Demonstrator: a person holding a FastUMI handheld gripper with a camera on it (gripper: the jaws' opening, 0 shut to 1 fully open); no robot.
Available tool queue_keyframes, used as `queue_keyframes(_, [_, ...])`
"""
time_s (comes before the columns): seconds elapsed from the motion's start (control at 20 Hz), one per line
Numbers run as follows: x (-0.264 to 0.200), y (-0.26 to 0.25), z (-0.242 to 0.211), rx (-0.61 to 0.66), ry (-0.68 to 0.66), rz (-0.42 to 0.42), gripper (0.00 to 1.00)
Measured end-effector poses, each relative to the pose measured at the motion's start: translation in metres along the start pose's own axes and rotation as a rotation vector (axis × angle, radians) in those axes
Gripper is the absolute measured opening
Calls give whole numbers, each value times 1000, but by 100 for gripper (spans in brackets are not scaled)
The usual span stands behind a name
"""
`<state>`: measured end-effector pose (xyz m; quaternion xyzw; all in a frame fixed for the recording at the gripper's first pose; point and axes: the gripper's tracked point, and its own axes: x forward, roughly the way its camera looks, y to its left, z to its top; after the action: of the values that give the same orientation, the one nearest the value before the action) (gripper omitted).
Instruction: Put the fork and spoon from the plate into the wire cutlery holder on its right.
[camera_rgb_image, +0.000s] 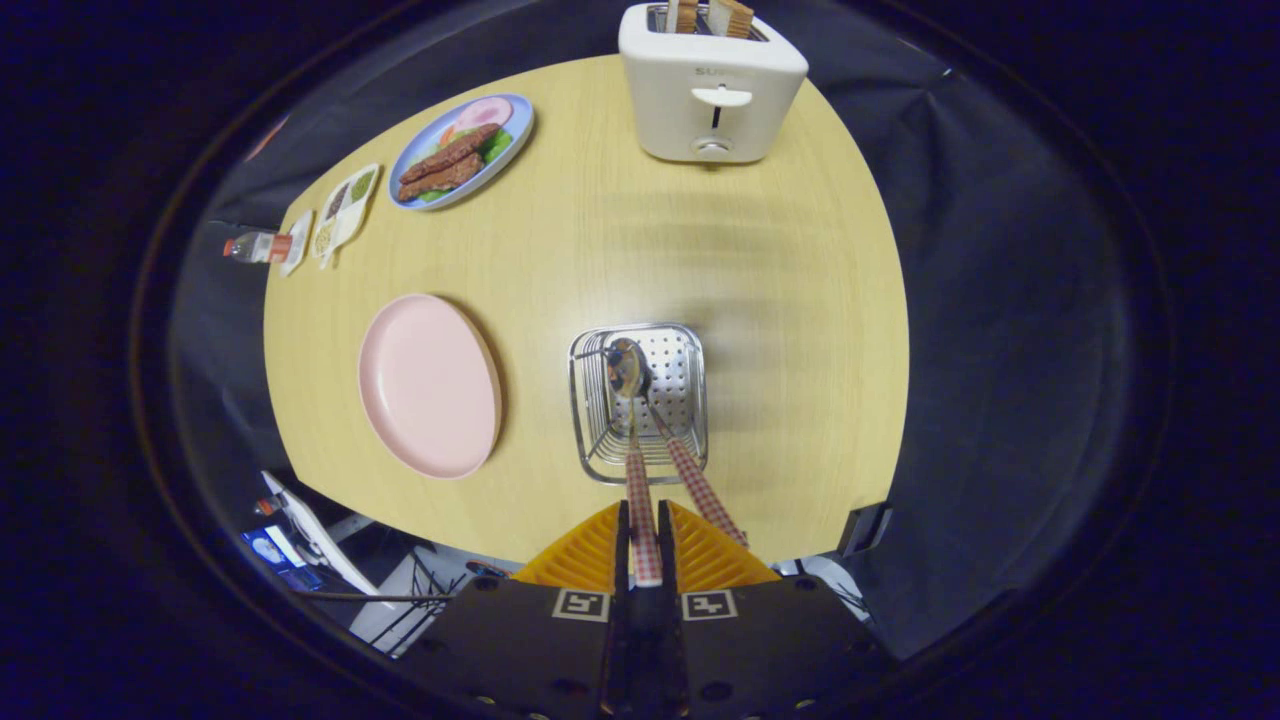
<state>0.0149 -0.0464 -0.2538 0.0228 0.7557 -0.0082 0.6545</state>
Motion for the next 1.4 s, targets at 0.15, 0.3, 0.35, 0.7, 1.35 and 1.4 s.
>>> queue_keyframes(0.15, [-7,7,11,4,-62,34,23])
queue_keyframes(0.3, [-21,11,30,-26,-190,39,51])
queue_keyframes(0.35, [-28,11,35,-37,-236,36,60])
queue_keyframes(0.7, [-100,23,69,-36,-654,75,96])
queue_keyframes(1.35, [-236,37,1,-13,-1345,108,97])
queue_keyframes(1.4, [-245,37,-7,-12,-1391,104,96])
